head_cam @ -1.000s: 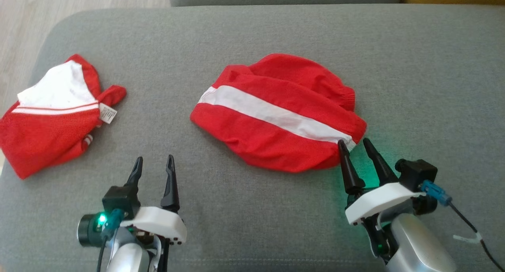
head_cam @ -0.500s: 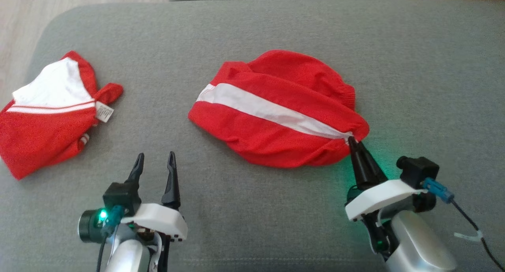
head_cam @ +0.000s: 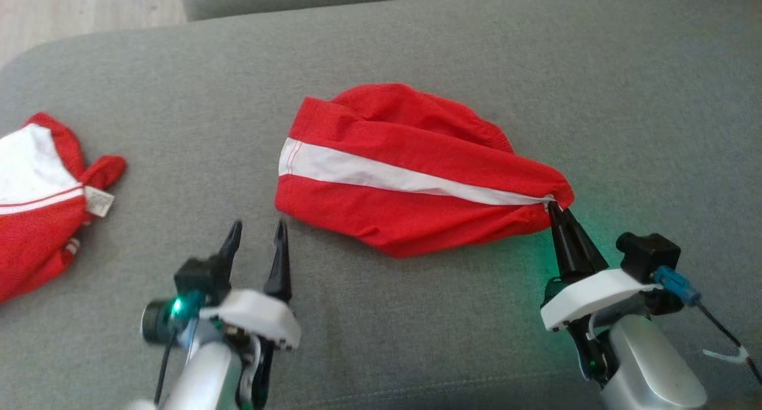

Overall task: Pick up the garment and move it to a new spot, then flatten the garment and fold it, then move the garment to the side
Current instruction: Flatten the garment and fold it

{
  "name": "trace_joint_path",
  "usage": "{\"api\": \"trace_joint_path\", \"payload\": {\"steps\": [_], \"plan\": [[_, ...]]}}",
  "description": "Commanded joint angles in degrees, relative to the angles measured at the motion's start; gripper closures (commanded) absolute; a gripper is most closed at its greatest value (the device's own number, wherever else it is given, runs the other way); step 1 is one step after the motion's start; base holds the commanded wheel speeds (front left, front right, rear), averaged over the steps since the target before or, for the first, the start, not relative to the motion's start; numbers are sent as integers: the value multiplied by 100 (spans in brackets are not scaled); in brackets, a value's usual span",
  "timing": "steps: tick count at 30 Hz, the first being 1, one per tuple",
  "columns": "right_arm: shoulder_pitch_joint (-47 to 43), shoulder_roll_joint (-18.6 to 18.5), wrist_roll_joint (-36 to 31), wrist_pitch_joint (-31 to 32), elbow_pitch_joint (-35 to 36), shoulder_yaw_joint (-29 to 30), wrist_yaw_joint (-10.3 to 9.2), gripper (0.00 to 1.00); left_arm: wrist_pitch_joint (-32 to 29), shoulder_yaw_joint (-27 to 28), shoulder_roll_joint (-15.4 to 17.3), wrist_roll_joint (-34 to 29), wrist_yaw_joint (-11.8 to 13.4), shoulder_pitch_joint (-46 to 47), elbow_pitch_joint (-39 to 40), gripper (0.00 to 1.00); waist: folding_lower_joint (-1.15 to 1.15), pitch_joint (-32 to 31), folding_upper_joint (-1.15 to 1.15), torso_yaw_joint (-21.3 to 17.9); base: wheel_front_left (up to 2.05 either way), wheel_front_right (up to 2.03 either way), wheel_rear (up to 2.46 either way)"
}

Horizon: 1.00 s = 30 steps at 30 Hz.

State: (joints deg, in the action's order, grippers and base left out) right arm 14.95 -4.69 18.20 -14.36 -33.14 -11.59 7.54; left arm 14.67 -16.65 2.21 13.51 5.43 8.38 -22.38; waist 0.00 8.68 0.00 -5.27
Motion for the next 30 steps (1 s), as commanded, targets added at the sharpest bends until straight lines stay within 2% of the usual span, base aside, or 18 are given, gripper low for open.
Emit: {"api": "trace_joint_path", "payload": {"steps": [1,5,8,13,22,30], "plan": [[162,-66,-67,-63,167,-70,-5,100,33,77,67,88,-68,478,76,0,0,135,0,-114,0,0,0],[252,-60,-101,-63,182,-94,-5,100,33,-7,67,363,-222,912,-210,0,0,299,0,-238,0,0,0],[301,-33,-115,-63,184,-112,-5,100,33,-83,66,573,-512,1258,-453,0,0,425,0,-298,0,0,0],[349,16,-121,-63,196,-126,-5,100,33,43,66,773,-814,1709,-840,0,0,609,0,-347,0,0,0],[392,43,-166,-63,202,-36,-5,100,33,275,66,972,-1143,2105,-1452,0,0,749,0,-359,0,0,0],[454,83,-166,-63,231,-73,-5,100,33,82,66,1395,-1275,2298,-1807,0,0,802,0,-416,0,0,0]]}}
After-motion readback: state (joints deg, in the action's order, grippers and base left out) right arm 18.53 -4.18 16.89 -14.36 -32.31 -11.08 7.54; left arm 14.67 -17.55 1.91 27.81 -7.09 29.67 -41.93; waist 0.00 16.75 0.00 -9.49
